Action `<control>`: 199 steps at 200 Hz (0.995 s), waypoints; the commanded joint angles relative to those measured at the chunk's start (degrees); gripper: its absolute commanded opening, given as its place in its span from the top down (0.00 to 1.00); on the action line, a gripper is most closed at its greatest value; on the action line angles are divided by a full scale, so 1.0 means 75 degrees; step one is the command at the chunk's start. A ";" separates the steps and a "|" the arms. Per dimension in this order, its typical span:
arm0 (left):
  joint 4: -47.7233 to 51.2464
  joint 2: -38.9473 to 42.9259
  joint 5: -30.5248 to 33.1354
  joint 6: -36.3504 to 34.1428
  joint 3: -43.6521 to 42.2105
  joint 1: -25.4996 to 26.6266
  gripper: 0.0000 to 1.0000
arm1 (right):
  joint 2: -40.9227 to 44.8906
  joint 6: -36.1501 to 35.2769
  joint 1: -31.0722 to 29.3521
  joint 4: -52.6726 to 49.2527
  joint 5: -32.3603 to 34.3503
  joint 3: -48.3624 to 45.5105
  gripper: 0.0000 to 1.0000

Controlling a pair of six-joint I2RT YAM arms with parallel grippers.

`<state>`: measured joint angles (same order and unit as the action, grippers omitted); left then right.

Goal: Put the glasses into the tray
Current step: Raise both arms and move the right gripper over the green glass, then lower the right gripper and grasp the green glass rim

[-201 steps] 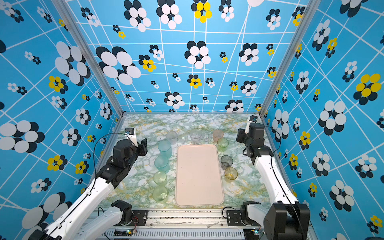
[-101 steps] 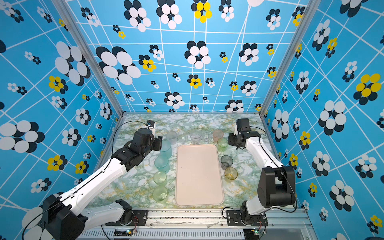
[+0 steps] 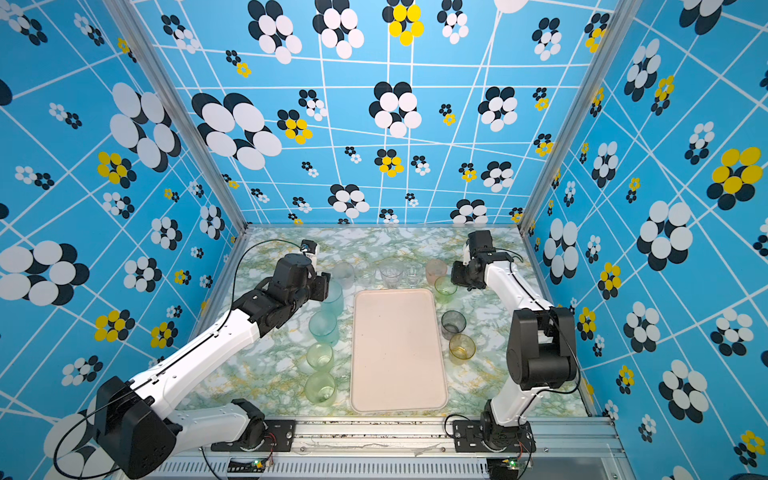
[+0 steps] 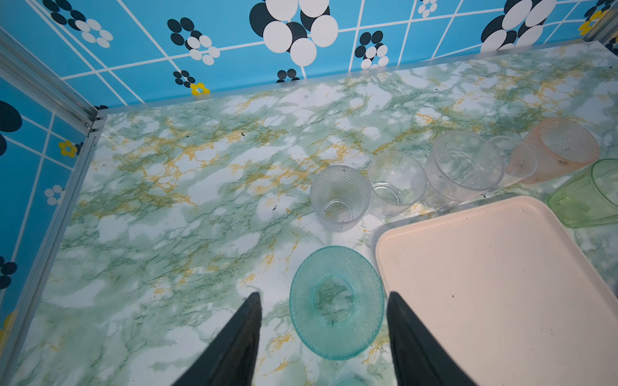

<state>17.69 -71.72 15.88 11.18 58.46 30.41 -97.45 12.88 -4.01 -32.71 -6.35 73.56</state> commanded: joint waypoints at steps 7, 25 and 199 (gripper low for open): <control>0.0020 -0.0149 -0.0119 -0.0026 0.0271 0.0023 0.39 | -0.0168 -0.0048 -0.0013 -0.0323 0.0037 0.0179 0.79; -0.0010 -0.0195 -0.0157 -0.0026 0.0279 0.0017 0.39 | -0.0190 -0.0076 -0.0012 -0.0338 0.0038 0.0165 0.80; -0.0059 -0.0190 -0.0207 -0.0038 0.0210 0.0005 0.39 | -0.0634 -0.0171 -0.0133 -0.0431 0.0296 0.0252 0.82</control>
<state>17.72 -73.08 14.94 11.16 59.00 30.41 -100.90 12.45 -4.49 -34.13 -4.89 73.84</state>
